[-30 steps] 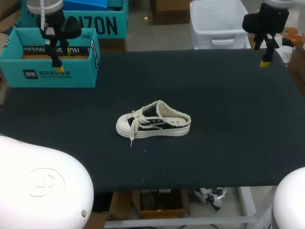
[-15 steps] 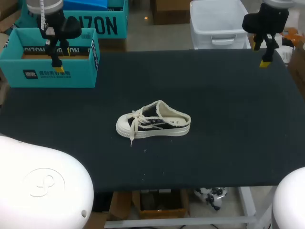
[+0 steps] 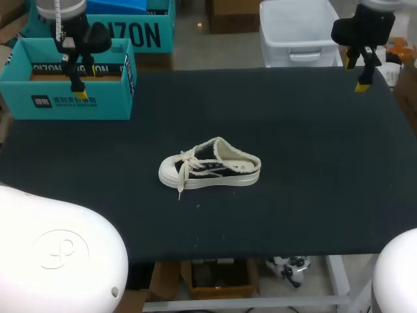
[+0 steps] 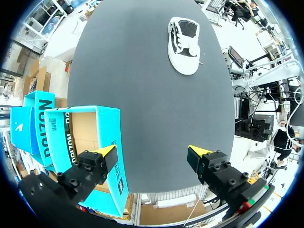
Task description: Open the shoe tongue, take the insole out of the shoe, put the insole back into the shoe, and pack the shoe into the shoebox
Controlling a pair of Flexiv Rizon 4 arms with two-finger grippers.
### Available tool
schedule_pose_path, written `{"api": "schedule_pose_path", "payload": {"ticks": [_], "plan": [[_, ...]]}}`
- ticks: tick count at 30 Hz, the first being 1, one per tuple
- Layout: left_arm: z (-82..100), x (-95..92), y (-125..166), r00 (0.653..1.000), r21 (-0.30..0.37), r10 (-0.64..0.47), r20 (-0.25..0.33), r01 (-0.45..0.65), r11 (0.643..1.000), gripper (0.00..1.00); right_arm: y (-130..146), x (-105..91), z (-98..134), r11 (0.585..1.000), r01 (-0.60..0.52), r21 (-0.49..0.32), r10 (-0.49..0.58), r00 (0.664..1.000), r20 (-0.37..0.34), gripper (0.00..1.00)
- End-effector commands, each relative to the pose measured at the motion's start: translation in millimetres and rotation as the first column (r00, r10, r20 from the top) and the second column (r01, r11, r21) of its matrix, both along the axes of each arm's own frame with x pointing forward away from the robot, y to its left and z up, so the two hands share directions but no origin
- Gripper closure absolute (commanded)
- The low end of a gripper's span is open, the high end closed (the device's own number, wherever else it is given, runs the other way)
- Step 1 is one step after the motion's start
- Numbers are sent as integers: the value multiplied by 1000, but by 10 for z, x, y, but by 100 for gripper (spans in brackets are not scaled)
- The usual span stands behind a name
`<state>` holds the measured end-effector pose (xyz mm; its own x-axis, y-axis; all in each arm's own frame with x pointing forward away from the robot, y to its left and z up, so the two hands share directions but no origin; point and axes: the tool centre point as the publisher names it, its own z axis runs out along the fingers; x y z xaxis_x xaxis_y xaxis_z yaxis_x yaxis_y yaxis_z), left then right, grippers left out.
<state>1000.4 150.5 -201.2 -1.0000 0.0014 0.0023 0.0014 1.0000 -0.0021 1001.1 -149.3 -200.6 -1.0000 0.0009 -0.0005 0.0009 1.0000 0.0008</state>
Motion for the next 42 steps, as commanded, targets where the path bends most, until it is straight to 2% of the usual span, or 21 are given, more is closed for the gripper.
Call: {"api": "schedule_pose_path", "payload": {"ticks": [1, 6, 7, 9, 14, 16, 18, 20, 21, 23, 25, 28, 31, 33, 34, 36, 37, 39, 40, 42], "plan": [[2, -3, -2, 1000, 1, 0, 0, 0, 1000, 0, -1, -1, 5, 1000, 0, -1, 0, 1000, -1, 0], [2, -3, -2, 1000, 1, 0, 0, 0, 1000, 0, -1, -1, 5, 1000, 0, -1, 0, 1000, -1, 0], [2, -3, -2, 1000, 1, 0, 0, 0, 1000, 0, 19, 1, 16, 999, -15, 32, 16, 1000, -14, 0], [7, -16, -40, 998, 15, 66, -9, -66, 998, 0, 60, -7, -1, 999, -8, 41, 8, 1000, -1, 0], [19, -147, -132, 984, 34, 173, -50, -172, 985, 0, 298, -128, -158, 992, -7, 128, 5, 1000, 12, 0], [36, -225, -169, 967, 41, 236, -90, -234, 971, 0, 432, -208, -254, 988, -2, 156, 0, 1000, 13, 0], [50, -266, -197, 953, 50, 288, -98, -284, 957, 0, 517, -269, -311, 985, 5, 173, -8, 1000, 19, 0], [65, -339, -233, 925, 70, 358, -130, -351, 934, 0, 601, -339, -376, 980, 22, 199, -28, 999, 27, 0], [72, -401, -260, 928, 57, 348, -130, -344, 937, 0, 677, -393, -424, 977, 24, 213, -31, 999, 29, 0], [73, -461, -293, 899, 69, 416, -135, -410, 909, 0, 756, -454, -486, 973, 33, 227, -41, 999, 34, 0], [94, -540, -325, 880, 39, 433, -197, -434, 900, 0, 818, -519, -559, 964, 38, 265, -53, 997, 50, 0], [98, -649, -388, 830, 43, 505, -235, -510, 859, 0, 930, -626, -667, 951, 49, 306, -78, 993, 84, 0], [97, -769, -456, 800, 24, 563, -208, -571, 820, 0, 1049, -707, -784, 934, 57, 352, -105, 988, 117, 0], [95, -851, -503, 790, 14, 575, -211, -586, 810, 0, 1105, -748, -854, 923, 67, 378, -123, 984, 127, 0], [90, -912, -544, 781, 14, 597, -183, -605, 796, 0, 1144, -771, -909, 913, 70, 402, -134, 982, 132, 0], [88, -970, -585, 773, 18, 606, -188, -615, 789, 0, 1205, -811, -985, 899, 67, 433, -141, 980, 141, 0], [85, -994, -603, 759, 21, 631, -162, -636, 771, 0, 1232, -827, -1014, 891, 65, 449, -142, 980, 141, 0], [88, -1068, -644, 748, 17, 648, -143, -653, 757, 0, 1302, -855, -1088, 885, 60, 461, -139, 980, 140, 0], [88, -1093, -660, 731, 13, 672, -118, -676, 737, 0, 1319, -866, -1109, 879, 47, 474, -130, 981, 145, 0], [91, -1152, -691, 736, 18, 668, -107, -670, 742, 0, 1362, -898, -1153, 873, 25, 488, -113, 982, 152, 0]]}}
